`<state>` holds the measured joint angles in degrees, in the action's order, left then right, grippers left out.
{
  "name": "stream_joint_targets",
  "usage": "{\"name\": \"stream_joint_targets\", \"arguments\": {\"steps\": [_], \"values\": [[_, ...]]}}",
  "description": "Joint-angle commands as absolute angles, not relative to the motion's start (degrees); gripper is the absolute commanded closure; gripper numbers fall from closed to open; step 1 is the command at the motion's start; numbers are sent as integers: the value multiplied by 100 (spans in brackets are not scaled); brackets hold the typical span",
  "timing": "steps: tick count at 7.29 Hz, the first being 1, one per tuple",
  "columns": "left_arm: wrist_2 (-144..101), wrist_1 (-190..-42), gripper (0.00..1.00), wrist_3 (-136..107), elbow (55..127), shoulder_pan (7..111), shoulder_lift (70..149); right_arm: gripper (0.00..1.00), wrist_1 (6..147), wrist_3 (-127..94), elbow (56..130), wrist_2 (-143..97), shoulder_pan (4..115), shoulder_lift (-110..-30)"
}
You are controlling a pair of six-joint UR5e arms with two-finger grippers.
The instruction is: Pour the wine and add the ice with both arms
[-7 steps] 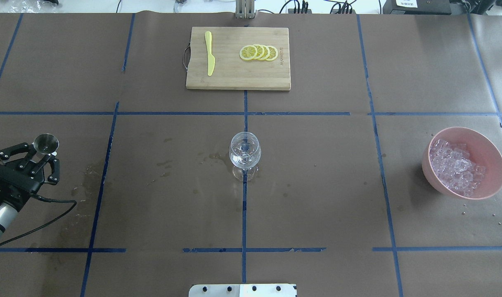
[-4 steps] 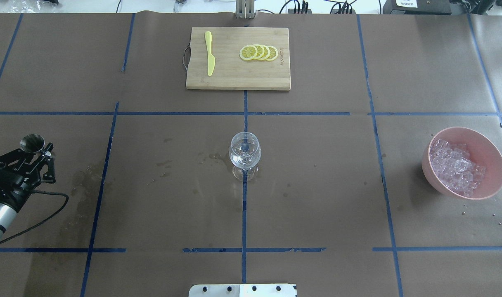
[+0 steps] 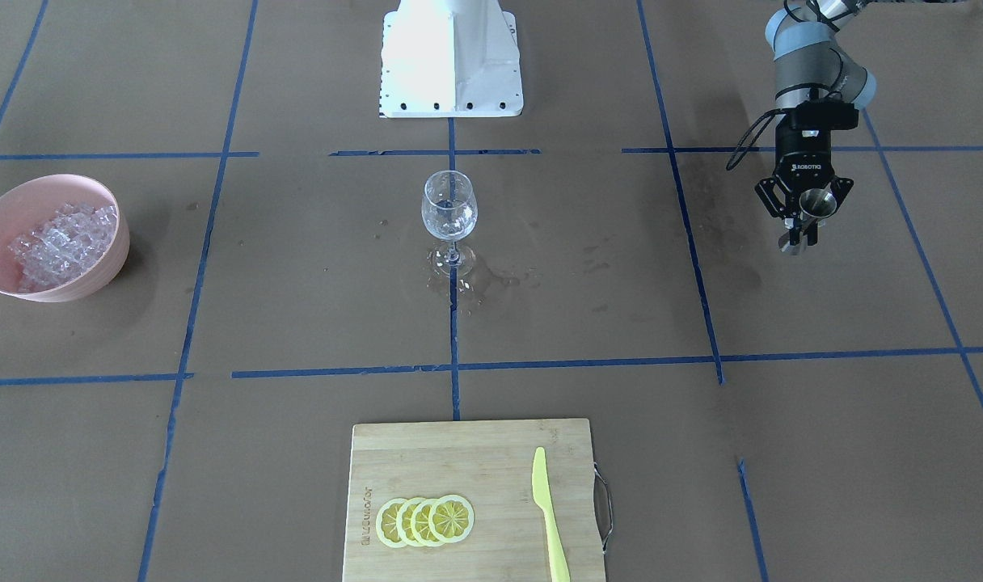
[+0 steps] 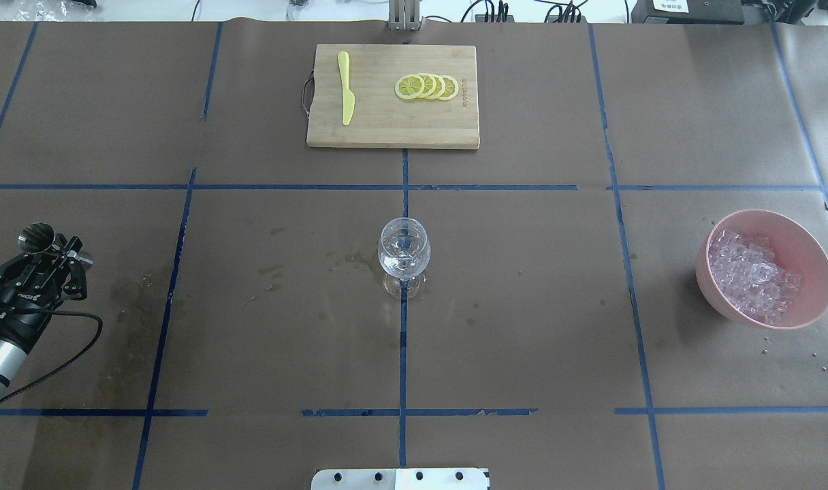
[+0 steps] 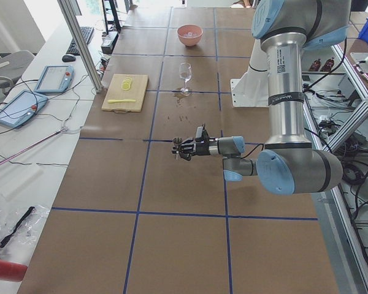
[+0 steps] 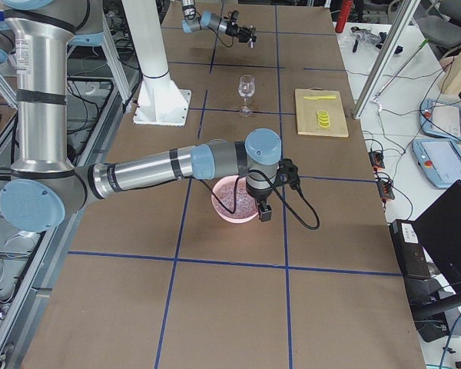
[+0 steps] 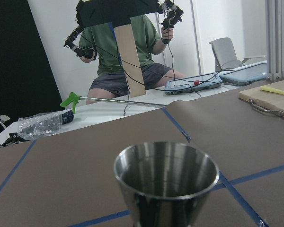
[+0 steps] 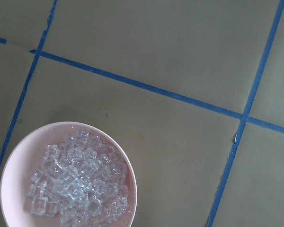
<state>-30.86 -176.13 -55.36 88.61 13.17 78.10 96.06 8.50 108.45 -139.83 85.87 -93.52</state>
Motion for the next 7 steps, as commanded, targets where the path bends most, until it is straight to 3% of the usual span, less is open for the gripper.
{"name": "stream_joint_targets", "arguments": {"steps": [1, 7], "values": [[-3129, -17736, 100, -5810, 8877, 1082, 7822, 0, 9606, 844, 10846, -13983, 8587, -9352], [-3067, -17675, 100, -5933, 8824, 677, 7954, 0, 9606, 826, 10863, -13983, 8587, -9360]]}}
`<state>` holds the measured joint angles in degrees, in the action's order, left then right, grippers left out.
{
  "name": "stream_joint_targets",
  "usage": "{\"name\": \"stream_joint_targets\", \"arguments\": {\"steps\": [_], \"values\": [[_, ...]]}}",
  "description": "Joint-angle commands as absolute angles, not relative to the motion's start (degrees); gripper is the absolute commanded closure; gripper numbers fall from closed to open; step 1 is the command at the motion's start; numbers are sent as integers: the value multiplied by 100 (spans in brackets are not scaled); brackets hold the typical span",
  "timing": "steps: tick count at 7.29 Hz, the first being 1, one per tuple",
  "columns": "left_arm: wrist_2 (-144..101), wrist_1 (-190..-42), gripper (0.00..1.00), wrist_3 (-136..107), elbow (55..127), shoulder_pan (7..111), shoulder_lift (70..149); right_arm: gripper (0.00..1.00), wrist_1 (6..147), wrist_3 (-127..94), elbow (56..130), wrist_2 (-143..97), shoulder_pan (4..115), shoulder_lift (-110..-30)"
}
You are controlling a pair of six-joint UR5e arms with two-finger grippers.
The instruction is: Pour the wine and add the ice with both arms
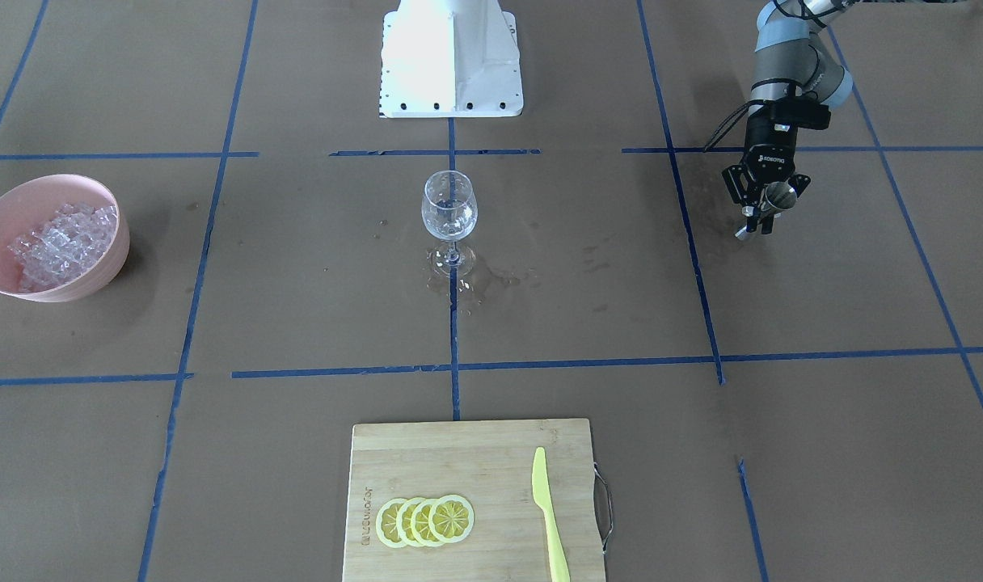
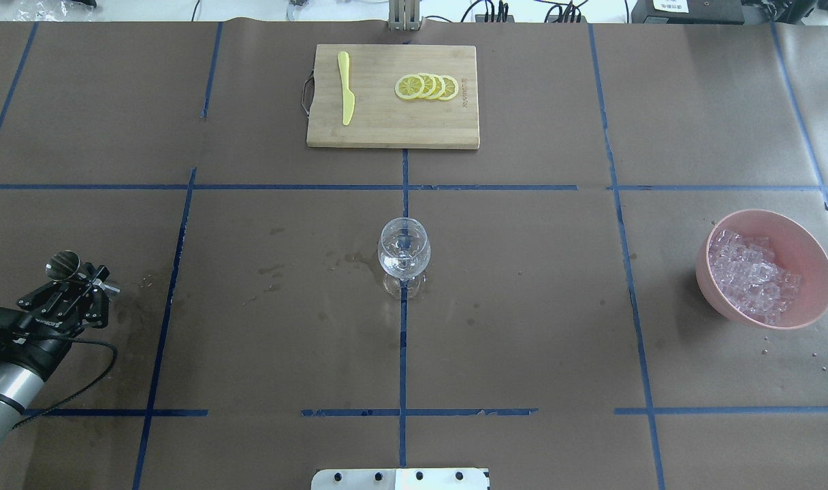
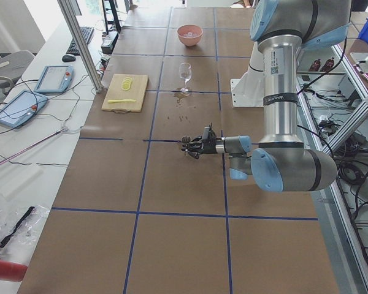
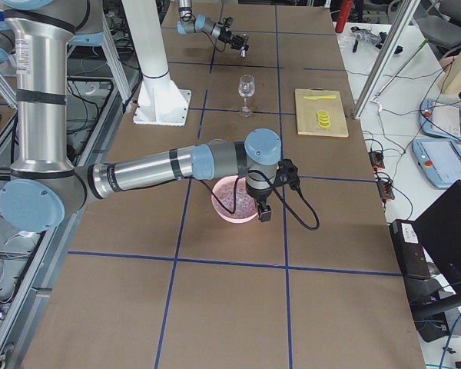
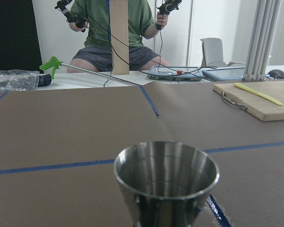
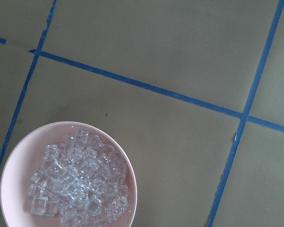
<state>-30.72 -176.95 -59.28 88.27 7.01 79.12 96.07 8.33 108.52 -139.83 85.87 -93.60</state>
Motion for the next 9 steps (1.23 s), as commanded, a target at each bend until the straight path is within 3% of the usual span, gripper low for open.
{"name": "stream_joint_targets", "arguments": {"steps": [1, 4, 5, 6, 7, 9], "values": [[-3067, -17657, 100, -5941, 8772, 651, 7972, 0, 9606, 791, 10863, -13983, 8587, -9360], [-3067, -17710, 95, -5950, 8692, 624, 8042, 0, 9606, 774, 10863, -13992, 8587, -9360], [-3076, -17727, 87, -5950, 8692, 624, 8042, 0, 9606, 782, 10863, -13992, 8587, -9360], [-3067, -17728, 63, -5941, 8692, 624, 8042, 0, 9606, 774, 10863, -13992, 8587, -9360], [-3067, -17728, 50, -5941, 8692, 615, 8042, 0, 9606, 773, 10863, -13992, 8587, -9360], [-3094, -17728, 50, -5933, 8710, 607, 8042, 0, 9606, 773, 10872, -14001, 8587, -9360]]}}
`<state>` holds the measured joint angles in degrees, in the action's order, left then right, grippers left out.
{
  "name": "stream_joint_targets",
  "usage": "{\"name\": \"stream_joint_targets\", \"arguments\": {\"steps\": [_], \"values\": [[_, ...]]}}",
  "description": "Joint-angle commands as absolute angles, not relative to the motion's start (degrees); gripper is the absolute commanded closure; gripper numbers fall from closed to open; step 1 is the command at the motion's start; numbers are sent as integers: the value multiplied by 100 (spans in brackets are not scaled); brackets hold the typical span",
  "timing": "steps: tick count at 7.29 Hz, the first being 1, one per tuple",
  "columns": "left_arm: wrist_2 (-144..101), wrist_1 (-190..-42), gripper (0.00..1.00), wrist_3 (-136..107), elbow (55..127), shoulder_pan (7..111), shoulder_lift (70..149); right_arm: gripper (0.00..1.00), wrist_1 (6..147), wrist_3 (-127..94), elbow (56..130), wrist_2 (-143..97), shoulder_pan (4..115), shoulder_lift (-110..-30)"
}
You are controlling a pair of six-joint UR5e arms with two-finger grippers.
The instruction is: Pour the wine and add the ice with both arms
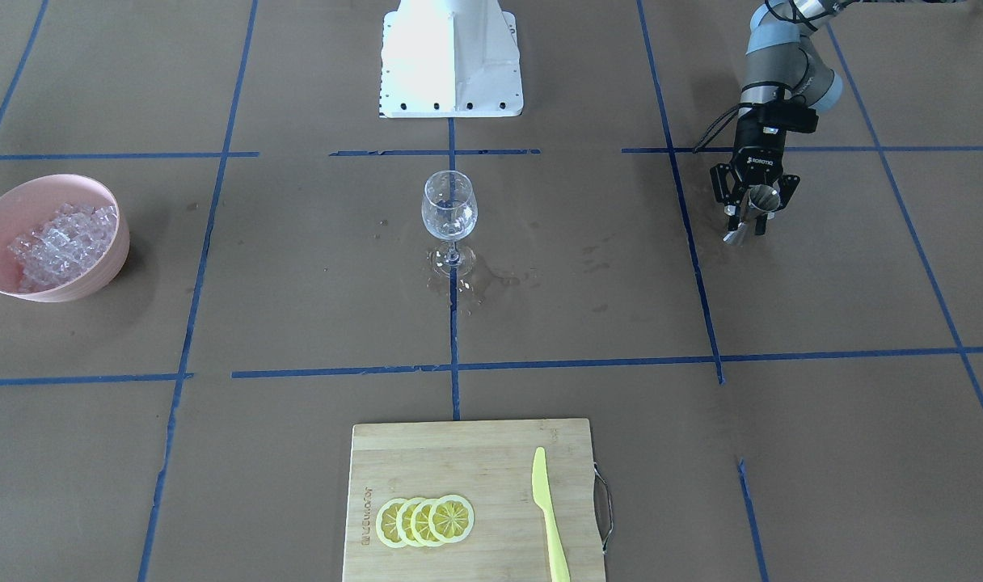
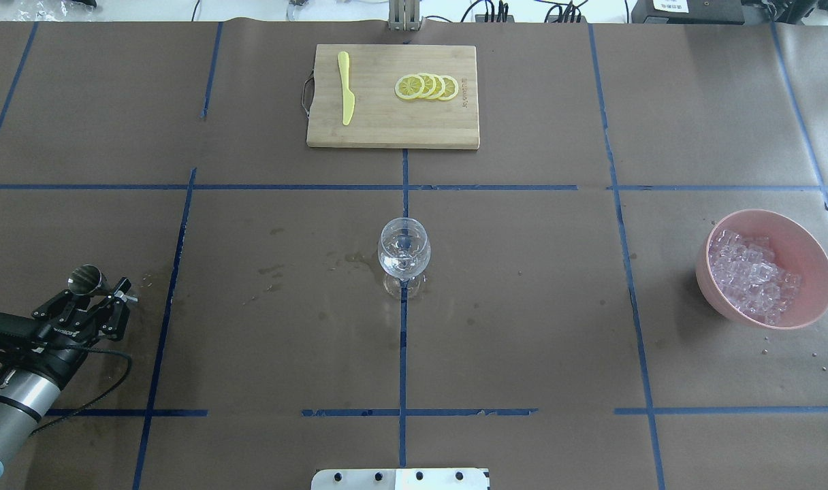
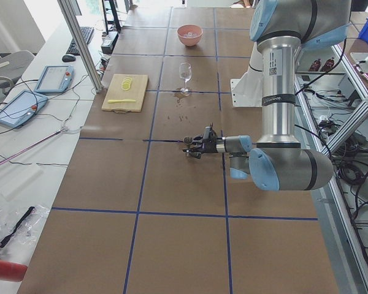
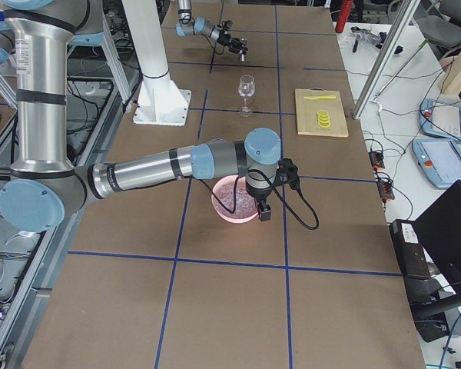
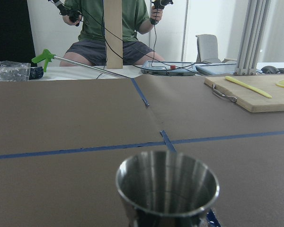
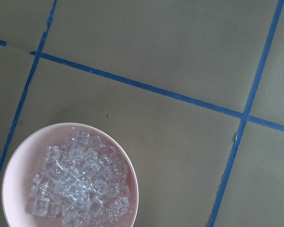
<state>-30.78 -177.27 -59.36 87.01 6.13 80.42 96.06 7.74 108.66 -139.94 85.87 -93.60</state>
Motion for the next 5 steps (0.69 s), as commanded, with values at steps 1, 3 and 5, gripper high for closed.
{"name": "stream_joint_targets", "arguments": {"steps": [1, 3, 5], "values": [[-3111, -17728, 49, -5907, 8727, 615, 8042, 0, 9606, 756, 10889, -14001, 8587, -9369], [-3434, -17675, 19, -5609, 8928, 624, 7911, 0, 9606, 660, 10916, -14001, 8596, -9369], [-3900, -17613, 0, -5467, 9272, 633, 7534, 0, 9606, 589, 10977, -14001, 8587, -9378]]}}
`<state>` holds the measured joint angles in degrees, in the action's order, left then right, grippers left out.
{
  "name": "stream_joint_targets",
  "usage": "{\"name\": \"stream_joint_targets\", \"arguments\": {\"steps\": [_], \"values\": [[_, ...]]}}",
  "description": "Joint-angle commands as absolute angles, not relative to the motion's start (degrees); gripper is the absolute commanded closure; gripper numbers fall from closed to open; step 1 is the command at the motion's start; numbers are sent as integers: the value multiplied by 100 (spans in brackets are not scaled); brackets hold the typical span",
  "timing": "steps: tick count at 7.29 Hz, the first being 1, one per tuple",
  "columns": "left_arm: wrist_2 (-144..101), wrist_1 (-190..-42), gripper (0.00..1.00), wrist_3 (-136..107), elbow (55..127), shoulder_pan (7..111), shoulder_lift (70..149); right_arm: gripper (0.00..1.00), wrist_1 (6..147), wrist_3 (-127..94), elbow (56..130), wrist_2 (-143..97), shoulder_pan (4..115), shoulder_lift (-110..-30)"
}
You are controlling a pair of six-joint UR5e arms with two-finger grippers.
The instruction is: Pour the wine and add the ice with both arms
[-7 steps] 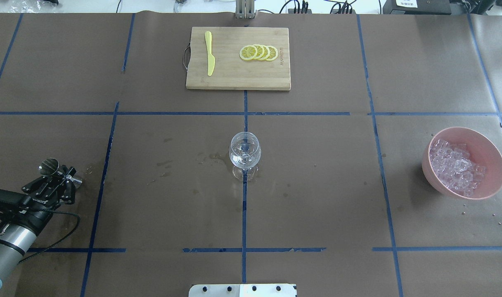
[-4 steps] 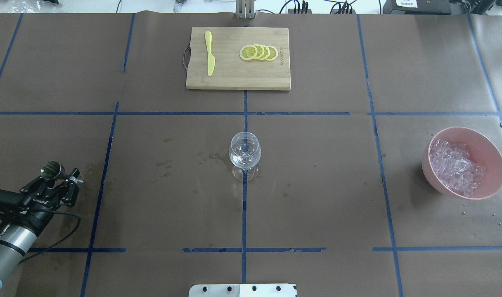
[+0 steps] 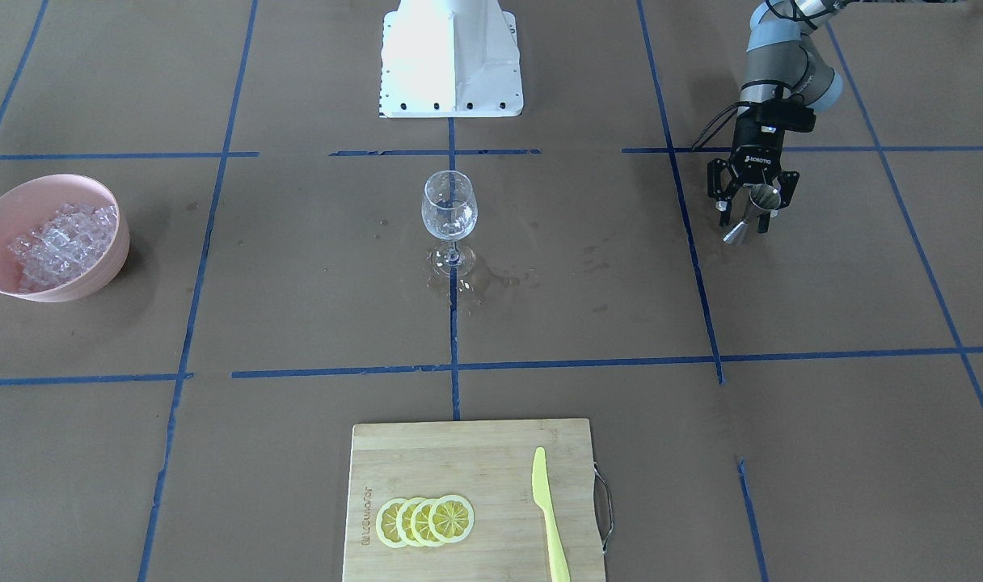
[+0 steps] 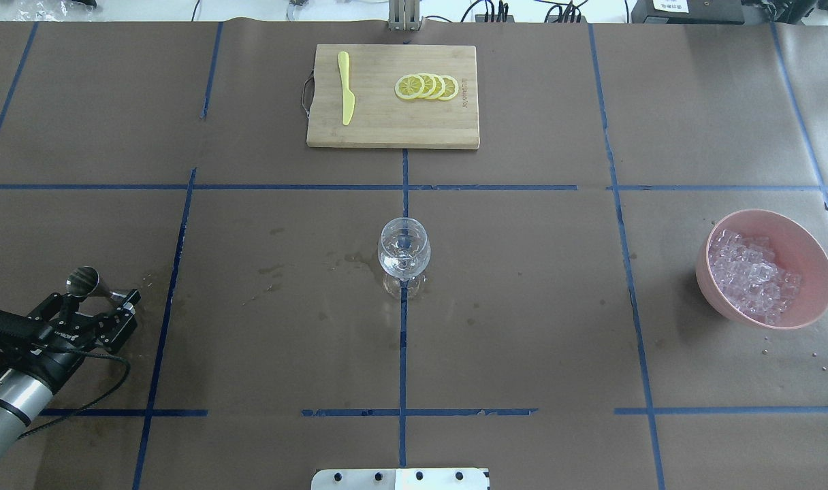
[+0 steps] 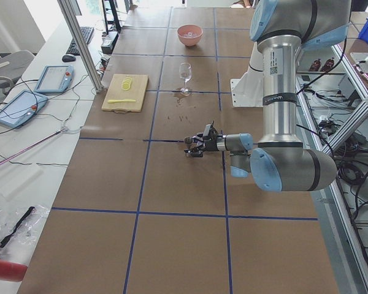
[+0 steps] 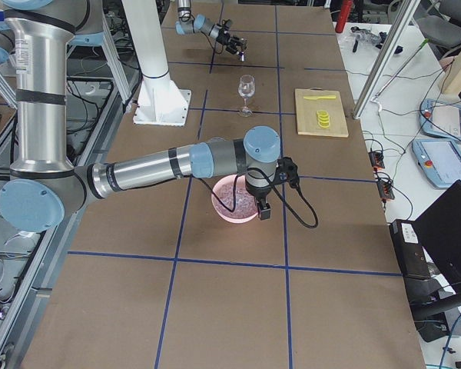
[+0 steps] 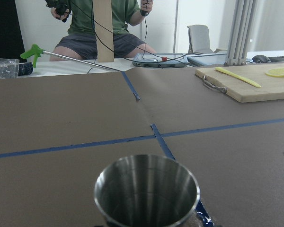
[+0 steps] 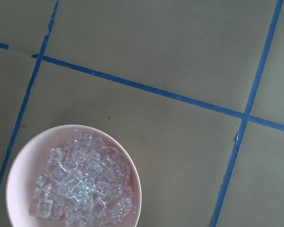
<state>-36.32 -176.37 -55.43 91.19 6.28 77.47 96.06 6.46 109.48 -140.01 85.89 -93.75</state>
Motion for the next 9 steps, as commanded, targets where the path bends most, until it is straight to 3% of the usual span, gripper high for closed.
{"name": "stream_joint_targets", "arguments": {"steps": [1, 5, 7, 9], "values": [[-4198, -17605, 0, -5467, 9272, 633, 7393, 0, 9606, 571, 10995, -14001, 8587, -9387], [-6130, -17587, 0, -5048, 10122, 860, 5998, 0, 9606, 606, 10995, -13984, 8596, -9396], [-7568, -17604, 0, -3491, 10073, 2400, 5810, 0, 9606, 606, 11013, -13975, 8596, -9396], [-9525, -17570, 0, -1880, 9601, 4681, 6089, 0, 9606, 598, 11030, -13949, 8596, -9395]]}}
